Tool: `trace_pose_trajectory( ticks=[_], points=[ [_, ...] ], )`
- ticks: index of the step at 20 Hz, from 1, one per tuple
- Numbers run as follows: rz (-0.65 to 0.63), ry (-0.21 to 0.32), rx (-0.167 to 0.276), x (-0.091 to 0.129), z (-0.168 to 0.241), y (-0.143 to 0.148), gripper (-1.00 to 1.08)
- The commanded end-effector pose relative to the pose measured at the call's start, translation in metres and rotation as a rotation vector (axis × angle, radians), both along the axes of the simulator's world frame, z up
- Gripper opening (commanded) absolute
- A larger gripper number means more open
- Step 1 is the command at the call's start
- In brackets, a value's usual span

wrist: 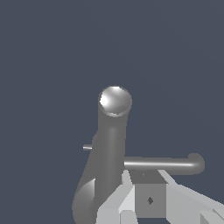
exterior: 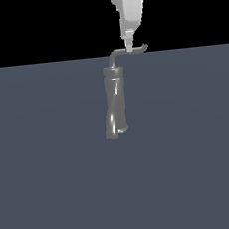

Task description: Turn on the faucet by rotating a designated handle.

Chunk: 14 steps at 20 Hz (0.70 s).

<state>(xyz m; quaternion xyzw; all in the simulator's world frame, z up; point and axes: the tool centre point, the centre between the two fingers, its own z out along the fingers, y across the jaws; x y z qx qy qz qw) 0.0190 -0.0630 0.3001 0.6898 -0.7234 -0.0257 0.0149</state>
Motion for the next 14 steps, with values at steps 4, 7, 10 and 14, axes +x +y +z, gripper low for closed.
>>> trace_pose_trajectory(
  ticks=[4, 7, 10, 14],
  points=[
    [-0.037, -0.056, -0.015, 0.035, -0.001, -0.030, -1.00],
    [-0.042, -0.056, -0.016, 0.042, -0.001, -0.034, -1.00],
    [-0.048, -0.056, -0.017, 0.049, -0.001, -0.039, -1.00],
    [-0.054, -0.057, -0.018, 0.056, -0.001, -0.043, -1.00]
  ],
)
